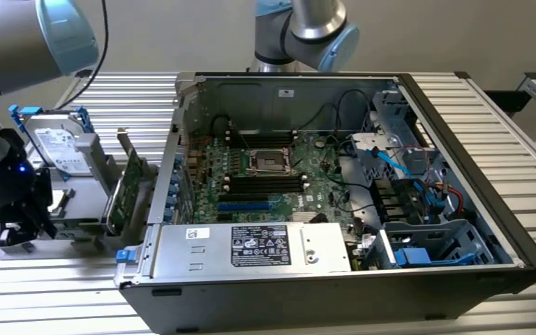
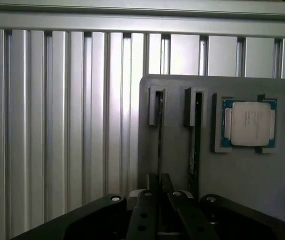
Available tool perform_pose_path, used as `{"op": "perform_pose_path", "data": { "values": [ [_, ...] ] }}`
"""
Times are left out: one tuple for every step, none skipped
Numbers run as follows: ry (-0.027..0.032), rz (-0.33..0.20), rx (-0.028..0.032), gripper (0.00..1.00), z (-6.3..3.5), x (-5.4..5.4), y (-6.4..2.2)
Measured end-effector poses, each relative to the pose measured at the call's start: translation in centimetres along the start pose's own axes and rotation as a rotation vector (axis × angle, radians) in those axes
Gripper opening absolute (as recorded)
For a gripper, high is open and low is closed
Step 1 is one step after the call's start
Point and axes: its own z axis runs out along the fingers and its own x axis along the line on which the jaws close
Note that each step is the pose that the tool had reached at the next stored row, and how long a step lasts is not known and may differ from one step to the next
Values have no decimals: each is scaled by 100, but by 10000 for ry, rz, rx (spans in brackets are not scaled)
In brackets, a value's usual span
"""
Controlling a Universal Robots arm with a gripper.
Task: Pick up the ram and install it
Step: 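Pick up the ram and move it above insertion slot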
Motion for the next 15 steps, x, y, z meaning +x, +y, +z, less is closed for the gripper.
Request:
{"op": "perform_pose_path", "data": {
  "values": [
    [-1,-1,-3,14,-37,-1,2],
    [0,-3,-8,14,-77,-1,3],
    [-1,-5,-12,14,-117,-3,5],
    [-1,-7,-19,14,-159,-3,6],
    [0,-9,-29,14,-201,-4,8],
    [0,-12,-41,14,-242,-5,10],
    [-1,-17,-56,14,-280,-6,9],
    [-1,-22,-77,14,-321,-6,6],
    [-1,-25,-101,14,-357,-7,3],
    [0,-28,-125,14,-390,-8,-3],
    [-1,-33,-154,14,-422,-8,-13],
    [-3,-36,-187,14,-452,-9,-27],
    [-3,-39,-230,14,-480,-9,-46],
    [-3,-41,-277,14,-507,-9,-68],
    [-5,-44,-327,14,-534,-10,-92]
  ]
}}
